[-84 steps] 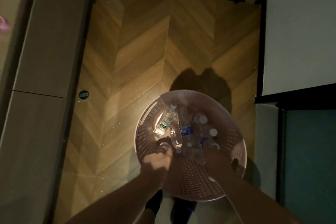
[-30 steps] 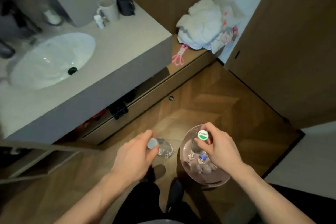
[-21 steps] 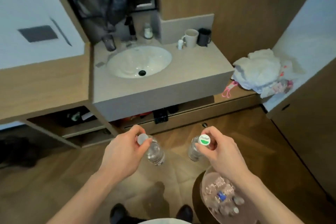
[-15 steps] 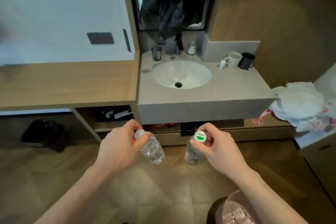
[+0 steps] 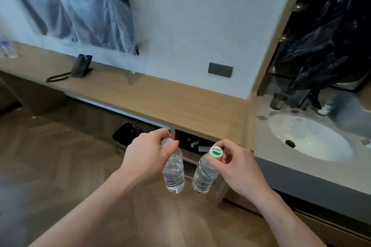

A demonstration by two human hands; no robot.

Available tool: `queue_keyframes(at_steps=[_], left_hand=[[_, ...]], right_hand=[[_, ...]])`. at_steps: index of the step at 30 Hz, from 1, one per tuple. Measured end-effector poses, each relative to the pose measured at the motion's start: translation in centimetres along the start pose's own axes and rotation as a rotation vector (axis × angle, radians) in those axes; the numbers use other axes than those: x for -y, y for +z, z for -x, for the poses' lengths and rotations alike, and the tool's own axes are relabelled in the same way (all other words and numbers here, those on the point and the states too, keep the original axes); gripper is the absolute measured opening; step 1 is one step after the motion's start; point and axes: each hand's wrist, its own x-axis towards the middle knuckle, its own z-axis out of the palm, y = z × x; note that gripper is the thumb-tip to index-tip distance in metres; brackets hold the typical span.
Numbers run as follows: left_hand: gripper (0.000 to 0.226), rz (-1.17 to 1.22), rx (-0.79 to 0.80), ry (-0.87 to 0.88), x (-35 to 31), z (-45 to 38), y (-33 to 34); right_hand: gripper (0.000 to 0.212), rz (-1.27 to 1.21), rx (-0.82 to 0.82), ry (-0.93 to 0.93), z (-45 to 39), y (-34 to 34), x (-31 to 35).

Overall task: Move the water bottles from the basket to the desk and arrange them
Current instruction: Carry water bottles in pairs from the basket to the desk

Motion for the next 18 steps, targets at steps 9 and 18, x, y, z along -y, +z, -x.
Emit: queue_keyframes(at_steps=[9,18], left_hand=[[0.028,0.016,-0.148,-0.274,12.3,-5.4,-7.1],[0.034,-0.009,-0.256,-0.534,24.1,-15.3,-13.7]], right_hand=[[0.027,-0.011,0.201,-0.179,-13.3,10.6,8.8],[0.024,-0.058,0.375,-0.270,-28.2,20.4,16.3]])
